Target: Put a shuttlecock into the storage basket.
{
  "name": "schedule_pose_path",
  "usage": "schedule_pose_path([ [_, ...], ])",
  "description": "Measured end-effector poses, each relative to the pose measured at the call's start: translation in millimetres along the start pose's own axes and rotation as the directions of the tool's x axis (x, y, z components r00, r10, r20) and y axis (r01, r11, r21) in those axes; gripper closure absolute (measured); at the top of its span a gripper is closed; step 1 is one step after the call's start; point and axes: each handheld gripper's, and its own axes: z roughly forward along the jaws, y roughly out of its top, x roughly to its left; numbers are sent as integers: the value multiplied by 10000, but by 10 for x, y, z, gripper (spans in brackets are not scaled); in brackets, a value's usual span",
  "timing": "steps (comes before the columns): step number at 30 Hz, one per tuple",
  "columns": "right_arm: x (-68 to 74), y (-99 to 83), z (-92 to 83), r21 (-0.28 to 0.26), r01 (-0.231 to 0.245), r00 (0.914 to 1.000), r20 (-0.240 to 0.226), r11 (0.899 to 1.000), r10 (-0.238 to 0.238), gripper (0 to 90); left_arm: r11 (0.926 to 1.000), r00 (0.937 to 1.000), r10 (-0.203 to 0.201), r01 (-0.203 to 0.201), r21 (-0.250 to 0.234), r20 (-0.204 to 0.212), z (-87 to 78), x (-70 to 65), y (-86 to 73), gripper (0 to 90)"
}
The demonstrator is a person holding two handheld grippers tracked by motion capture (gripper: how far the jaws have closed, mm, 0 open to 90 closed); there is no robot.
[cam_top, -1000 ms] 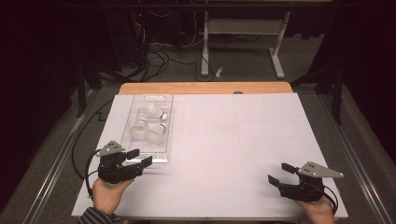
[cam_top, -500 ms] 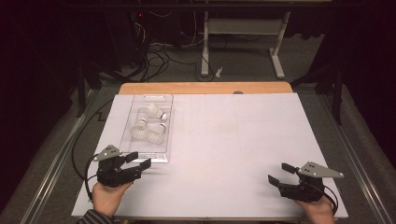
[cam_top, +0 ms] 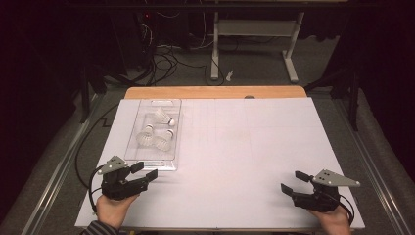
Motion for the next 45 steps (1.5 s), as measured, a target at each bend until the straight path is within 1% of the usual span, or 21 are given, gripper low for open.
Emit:
schedule_pose_path([
  [3, 0, 0, 1, -4, 12, 10000, -8, 10000, -12, 267, 10000, 10000, -53, 53, -21, 0, 7, 14, -28, 358],
  [7, 1, 1, 3, 11, 0, 10000, -5, 10000, 0, 267, 9997, 9998, -221, 221, -117, 13, 17, 40, -57, 358],
  [12, 2, 2, 4, 2, 55, 10000, -17, 10000, -55, 267, 9996, 9997, -240, 240, -113, -22, 40, 52, -104, 356],
  [18, -4, 1, 5, 11, -1, 10000, 8, 10000, 1, 267, 9994, 9994, -330, 329, -97, -59, 70, 78, -141, 354],
  [22, -4, 1, 4, 2, -10, 10000, 5, 10000, 10, 267, 9994, 9992, -334, 331, -108, -200, 76, 96, -158, 354],
  [31, -4, 1, -1, -13, 7, 10000, 16, 10000, -7, 267, 9984, 9981, -560, 557, -121, -266, 84, 132, -182, 360],
  [34, -8, -1, -2, -32, -64, 10000, 26, 10000, 64, 267, 9988, 9984, -481, 479, -80, -299, 93, 120, -183, 360],
  [38, -5, 2, 5, 4, -7, 10000, 24, 10000, 7, 267, 9996, 9991, -277, 278, 20, -326, 104, 99, -186, 358],
  [40, -10, 2, 4, -5, -1, 10000, 36, 10000, 1, 267, 9997, 9992, -257, 257, -6, -317, 101, 96, -187, 357],
  [45, -29, -5, -16, -88, -206, 9997, 147, 9997, 207, 265, 9997, 9994, -242, 241, -37, -255, 100, 97, -189, 353],
])
